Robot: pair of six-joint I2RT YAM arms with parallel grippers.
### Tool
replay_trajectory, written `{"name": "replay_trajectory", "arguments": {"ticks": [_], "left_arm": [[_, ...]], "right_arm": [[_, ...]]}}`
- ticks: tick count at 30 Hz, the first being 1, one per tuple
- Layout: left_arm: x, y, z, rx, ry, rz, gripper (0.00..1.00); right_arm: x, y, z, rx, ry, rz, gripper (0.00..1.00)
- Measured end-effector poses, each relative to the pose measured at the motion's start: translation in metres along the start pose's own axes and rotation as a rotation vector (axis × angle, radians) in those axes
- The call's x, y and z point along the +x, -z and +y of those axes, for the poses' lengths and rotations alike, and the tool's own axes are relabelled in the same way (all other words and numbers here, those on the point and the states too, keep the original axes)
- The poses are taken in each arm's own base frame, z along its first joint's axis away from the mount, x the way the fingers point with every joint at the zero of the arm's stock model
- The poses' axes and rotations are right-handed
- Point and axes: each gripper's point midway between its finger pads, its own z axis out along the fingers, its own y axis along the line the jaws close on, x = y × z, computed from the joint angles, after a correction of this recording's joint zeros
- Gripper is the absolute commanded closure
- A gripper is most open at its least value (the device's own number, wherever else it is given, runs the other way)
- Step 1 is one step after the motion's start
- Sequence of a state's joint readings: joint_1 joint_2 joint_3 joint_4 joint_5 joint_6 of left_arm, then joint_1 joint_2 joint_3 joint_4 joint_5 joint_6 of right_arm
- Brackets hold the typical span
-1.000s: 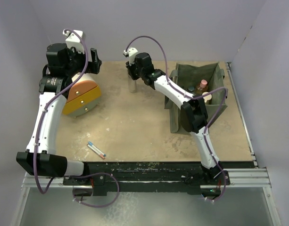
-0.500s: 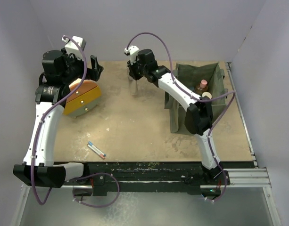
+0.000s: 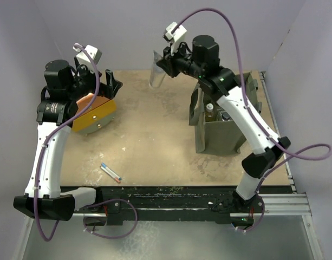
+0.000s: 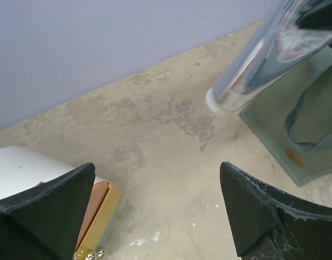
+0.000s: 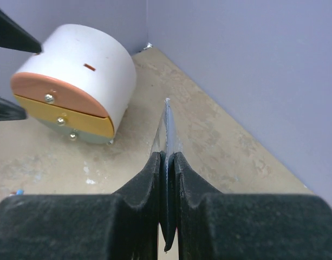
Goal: Place the personal care products into the canvas bag
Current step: Pick up the care product from the center of the board, then place the care product in the canvas bag.
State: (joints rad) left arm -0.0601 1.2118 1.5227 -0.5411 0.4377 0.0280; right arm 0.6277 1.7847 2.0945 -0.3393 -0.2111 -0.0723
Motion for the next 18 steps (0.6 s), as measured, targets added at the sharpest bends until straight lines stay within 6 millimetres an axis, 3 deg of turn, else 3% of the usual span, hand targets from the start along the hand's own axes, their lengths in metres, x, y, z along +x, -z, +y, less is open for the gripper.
{"name": "replay_trajectory", "arguments": {"ticks": [5,10,18], "left_arm": [[0.004,0.001,-0.013,0.073,-0.005,0.017,0.01],[0.006,-0.002,-0.031,0.151,-0.015,0.023,0.01],[0.018,-0.013,-0.095,0.351,-0.111,0.056,0.03]], "right_arm": [[-0.028,0.041,0.007,-0.011,0.039,-0.035,1.00],[-0.041,0.077,0.011,-0.007,0.074,-0.038,1.00],[-0.075,0.154,0.005,0.091,0.150,-0.101,1.00]]}}
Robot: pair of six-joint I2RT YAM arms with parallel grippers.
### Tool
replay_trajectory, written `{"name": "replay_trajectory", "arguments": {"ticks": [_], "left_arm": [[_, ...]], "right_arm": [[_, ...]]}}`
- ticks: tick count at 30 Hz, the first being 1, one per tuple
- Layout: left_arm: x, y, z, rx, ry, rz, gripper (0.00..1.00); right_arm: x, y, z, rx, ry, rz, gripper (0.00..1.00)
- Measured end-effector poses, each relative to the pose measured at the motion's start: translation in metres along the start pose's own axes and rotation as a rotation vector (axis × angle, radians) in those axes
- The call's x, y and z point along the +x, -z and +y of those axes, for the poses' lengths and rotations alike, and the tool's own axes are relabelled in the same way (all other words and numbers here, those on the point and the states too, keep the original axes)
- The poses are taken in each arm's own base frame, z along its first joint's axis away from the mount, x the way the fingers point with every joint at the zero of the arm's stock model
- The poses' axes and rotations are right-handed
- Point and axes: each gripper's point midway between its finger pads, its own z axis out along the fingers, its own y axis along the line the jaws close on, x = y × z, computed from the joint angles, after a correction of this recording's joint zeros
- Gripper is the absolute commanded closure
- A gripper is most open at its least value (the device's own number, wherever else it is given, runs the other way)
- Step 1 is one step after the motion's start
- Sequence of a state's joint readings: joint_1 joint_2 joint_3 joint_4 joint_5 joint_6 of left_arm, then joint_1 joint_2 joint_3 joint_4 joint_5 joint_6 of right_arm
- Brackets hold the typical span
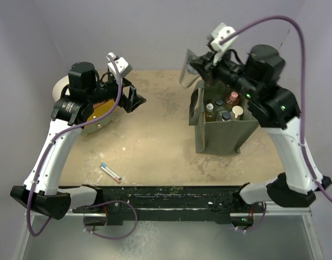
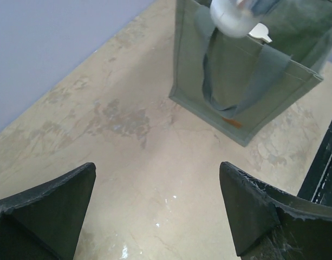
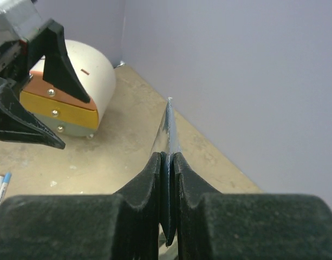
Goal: Place the personal care products into the canvas bag
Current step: Place the care product in the canvas bag.
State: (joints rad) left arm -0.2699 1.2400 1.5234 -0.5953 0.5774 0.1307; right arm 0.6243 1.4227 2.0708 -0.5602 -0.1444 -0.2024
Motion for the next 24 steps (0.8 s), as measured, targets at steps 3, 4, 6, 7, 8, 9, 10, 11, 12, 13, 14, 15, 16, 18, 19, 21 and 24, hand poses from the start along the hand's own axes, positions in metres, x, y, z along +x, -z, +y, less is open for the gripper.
{"name": "replay_trajectory", "arguments": {"ticks": [3,4,6,7,8,9,10,11,12,13,14,15,16,18,19,21,24], "left_arm": [[0.001,-0.007,-0.012,0.056,-0.015,0.004,0.03],[0.002,-0.009,-0.015,0.071,-0.021,0.005,0.04],[0.004,-0.015,-0.019,0.096,-0.036,0.013,0.04],[0.006,-0.019,-0.024,0.116,-0.051,0.019,0.04],[0.008,-0.024,-0.030,0.137,-0.066,0.024,0.04],[0.010,-0.029,-0.037,0.162,-0.082,0.032,0.04],[0.012,-0.034,-0.045,0.190,-0.102,0.039,0.05],[0.015,-0.040,-0.053,0.218,-0.123,0.046,0.06],[0.018,-0.045,-0.062,0.248,-0.140,0.053,0.07],[0.021,-0.051,-0.071,0.277,-0.161,0.061,0.08],[0.024,-0.057,-0.079,0.304,-0.180,0.068,0.09],[0.027,-0.061,-0.087,0.328,-0.196,0.074,0.10],[0.031,-0.066,-0.088,0.340,-0.211,0.083,0.12],[0.038,-0.076,-0.108,0.399,-0.243,0.097,0.14],[0.042,-0.082,-0.114,0.417,-0.257,0.103,0.14],[0.050,-0.095,-0.124,0.450,-0.280,0.119,0.14],[0.062,-0.118,-0.137,0.486,-0.316,0.142,0.14]], "right_arm": [[-0.014,0.034,-0.012,0.057,0.018,-0.036,1.00],[-0.017,0.045,-0.016,0.076,0.020,-0.047,1.00],[-0.020,0.062,-0.025,0.114,0.023,-0.060,1.00],[-0.020,0.069,-0.030,0.134,0.024,-0.062,1.00],[-0.017,0.077,-0.036,0.159,0.024,-0.058,1.00],[-0.013,0.084,-0.041,0.183,0.021,-0.050,1.00],[-0.008,0.088,-0.046,0.201,0.019,-0.041,1.00],[-0.001,0.093,-0.051,0.225,0.014,-0.024,1.00],[0.006,0.096,-0.056,0.243,0.008,-0.007,1.00],[0.014,0.098,-0.060,0.259,0.001,0.011,1.00],[0.023,0.100,-0.063,0.273,-0.010,0.033,1.00],[0.030,0.100,-0.066,0.280,-0.018,0.049,1.00],[0.041,0.101,-0.068,0.285,-0.033,0.074,1.00],[0.055,0.100,-0.071,0.286,-0.054,0.105,1.00],[0.061,0.100,-0.072,0.284,-0.064,0.116,1.00],[0.070,0.099,-0.072,0.274,-0.082,0.133,1.00],[0.081,0.101,-0.071,0.258,-0.108,0.148,1.00]]}}
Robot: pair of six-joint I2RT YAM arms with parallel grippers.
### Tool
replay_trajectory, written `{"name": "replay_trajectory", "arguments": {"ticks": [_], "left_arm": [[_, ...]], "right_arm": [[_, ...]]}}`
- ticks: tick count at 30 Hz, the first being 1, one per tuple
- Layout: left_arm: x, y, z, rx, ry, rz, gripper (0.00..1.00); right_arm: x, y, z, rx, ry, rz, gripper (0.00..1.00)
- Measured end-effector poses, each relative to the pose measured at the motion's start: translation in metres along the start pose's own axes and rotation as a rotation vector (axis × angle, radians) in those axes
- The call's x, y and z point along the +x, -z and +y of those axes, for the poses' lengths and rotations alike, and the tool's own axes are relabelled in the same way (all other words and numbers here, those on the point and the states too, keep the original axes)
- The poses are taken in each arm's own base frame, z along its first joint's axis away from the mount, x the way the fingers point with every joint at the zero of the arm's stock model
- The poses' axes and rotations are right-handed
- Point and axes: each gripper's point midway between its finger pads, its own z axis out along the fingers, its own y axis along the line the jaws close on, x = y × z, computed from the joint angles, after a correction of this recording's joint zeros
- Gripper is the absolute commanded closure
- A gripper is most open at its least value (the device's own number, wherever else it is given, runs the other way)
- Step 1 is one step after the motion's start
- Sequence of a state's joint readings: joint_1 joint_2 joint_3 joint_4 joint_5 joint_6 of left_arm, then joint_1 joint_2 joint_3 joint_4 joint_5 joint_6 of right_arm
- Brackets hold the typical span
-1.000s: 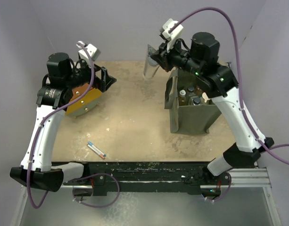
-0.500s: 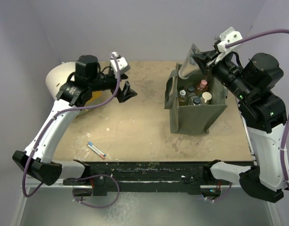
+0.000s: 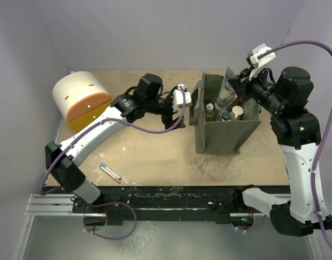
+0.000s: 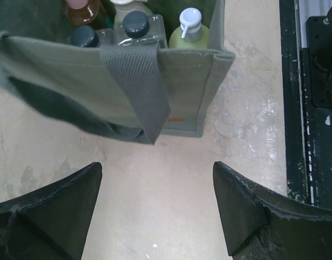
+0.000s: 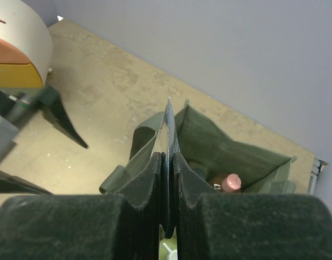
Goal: Place the personal care products into the canvas bag
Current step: Place the care product in the canvas bag.
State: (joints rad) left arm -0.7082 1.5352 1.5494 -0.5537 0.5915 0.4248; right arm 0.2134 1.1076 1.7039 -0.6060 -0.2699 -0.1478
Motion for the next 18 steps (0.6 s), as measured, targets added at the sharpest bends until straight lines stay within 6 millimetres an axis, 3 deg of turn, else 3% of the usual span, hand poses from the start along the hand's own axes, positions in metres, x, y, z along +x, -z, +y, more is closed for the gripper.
{"name": "replay_trajectory", "arguments": {"ticks": [8,14,18], "left_arm": [[0.014,-0.070,0.001,0.034,-0.047,0.035,0.21],[0.009,-0.090,0.009,0.024,-0.032,-0.006,0.40],[0.001,-0.092,0.010,0.027,-0.021,-0.041,0.64]], "right_arm": [[0.017,0.007,0.006,-0.031,-0.031,0.019,1.00],[0.030,0.005,0.012,-0.056,-0.069,0.038,1.00],[0.033,0.002,0.016,-0.082,-0.089,0.045,1.00]]}}
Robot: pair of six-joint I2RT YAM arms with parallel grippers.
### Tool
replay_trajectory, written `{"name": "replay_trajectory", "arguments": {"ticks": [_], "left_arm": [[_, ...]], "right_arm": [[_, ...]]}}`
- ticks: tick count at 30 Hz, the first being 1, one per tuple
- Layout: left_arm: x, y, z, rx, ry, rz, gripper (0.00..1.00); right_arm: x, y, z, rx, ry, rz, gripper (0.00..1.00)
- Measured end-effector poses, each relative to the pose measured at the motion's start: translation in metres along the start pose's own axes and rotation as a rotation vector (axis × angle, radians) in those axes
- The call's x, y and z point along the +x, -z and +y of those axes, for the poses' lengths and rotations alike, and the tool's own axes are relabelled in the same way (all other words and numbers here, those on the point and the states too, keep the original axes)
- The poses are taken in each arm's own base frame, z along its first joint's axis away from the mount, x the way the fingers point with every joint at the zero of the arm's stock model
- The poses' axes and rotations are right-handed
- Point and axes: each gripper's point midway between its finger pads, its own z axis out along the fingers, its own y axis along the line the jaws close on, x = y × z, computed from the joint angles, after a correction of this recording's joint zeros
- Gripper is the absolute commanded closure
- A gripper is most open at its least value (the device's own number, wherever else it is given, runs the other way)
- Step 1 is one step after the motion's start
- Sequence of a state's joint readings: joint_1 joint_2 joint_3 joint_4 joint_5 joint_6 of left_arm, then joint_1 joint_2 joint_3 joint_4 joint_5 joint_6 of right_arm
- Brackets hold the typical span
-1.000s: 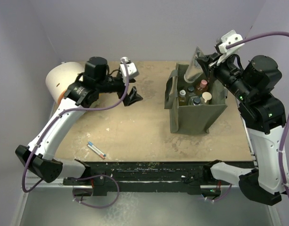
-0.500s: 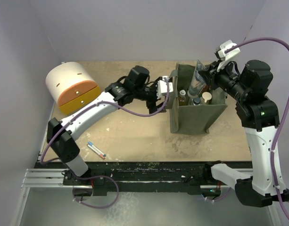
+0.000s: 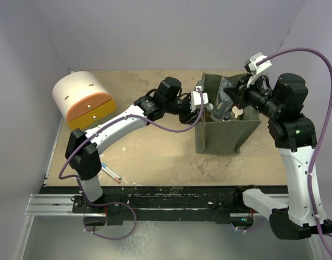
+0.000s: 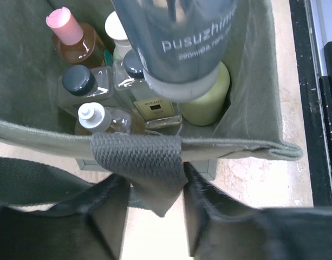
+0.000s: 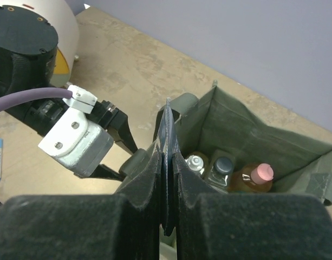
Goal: Place the personal care products into the canvas bag
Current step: Place the care product in the canvas bag.
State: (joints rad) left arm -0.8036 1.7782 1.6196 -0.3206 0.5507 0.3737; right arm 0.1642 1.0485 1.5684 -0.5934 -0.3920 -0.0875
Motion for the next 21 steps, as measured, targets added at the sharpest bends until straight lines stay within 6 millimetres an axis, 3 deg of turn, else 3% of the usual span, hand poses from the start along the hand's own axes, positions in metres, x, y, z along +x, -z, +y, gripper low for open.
{"name": "replay_trajectory", "arguments": {"ticks": [6,12,21], "left_arm": [[-0.005,0.000,-0.001,0.005,0.007,-0.017,1.00],[-0.018,0.011,0.000,-0.008,-0.002,-0.025,1.00],[-0.019,0.017,-0.002,-0.009,0.016,0.010,1.00]], "right_arm": [[-0.001,0.000,0.007,-0.039,-0.015,-0.006,1.00],[0.004,-0.004,0.013,-0.073,-0.035,-0.005,1.00],[0.035,-0.018,0.015,-0.111,-0.105,0.057,1.00]]}}
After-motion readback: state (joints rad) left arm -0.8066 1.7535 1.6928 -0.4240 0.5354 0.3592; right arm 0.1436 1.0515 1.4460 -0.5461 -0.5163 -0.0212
